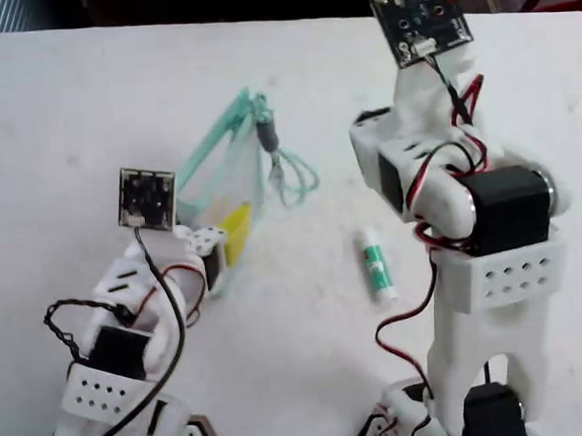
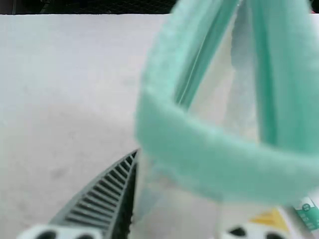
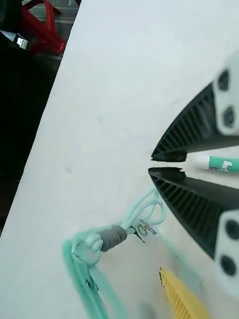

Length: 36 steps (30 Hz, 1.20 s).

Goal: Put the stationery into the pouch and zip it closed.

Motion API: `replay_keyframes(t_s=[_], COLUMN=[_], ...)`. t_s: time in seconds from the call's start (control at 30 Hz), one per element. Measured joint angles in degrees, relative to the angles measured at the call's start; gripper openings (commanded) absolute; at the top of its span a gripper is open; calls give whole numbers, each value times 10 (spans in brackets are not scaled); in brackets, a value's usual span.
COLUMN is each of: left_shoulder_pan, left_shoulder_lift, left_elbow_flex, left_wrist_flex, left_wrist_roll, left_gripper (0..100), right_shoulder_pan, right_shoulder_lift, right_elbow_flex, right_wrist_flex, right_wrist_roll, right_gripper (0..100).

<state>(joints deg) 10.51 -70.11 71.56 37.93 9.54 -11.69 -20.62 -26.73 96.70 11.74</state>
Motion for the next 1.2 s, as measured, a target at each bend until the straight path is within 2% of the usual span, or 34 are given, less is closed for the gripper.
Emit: replay_keyframes(t_s=[0.13, 0.33, 0.5, 0.63, 0.7, 0.87, 1.0, 1.2], left_shoulder_pan=[0, 0, 0, 0, 0, 0, 0, 0], left_shoulder_lift=[0, 0, 0, 0, 0, -2, -2, -3], left_elbow_flex=[0, 0, 0, 0, 0, 0, 0, 0], left_wrist_flex=[0, 0, 0, 0, 0, 9, 10, 11], left_wrist_roll=[0, 0, 0, 1, 10, 28, 28, 28], left_gripper=[249, 249, 249, 248, 248, 251, 251, 251], right_shoulder_pan=[24, 24, 24, 26, 26, 28, 28, 32], right_shoulder_lift=[-46, -202, -319, -356, -351, -313, -236, -44], right_elbow_flex=[8, 89, 216, 350, 412, 510, 523, 523], right_wrist_flex=[2, -3, -62, -135, -166, -200, -200, -206], right_wrist_roll=[0, 0, 0, 0, 0, 0, 0, 0], right_gripper=[17, 17, 18, 19, 38, 158, 159, 159])
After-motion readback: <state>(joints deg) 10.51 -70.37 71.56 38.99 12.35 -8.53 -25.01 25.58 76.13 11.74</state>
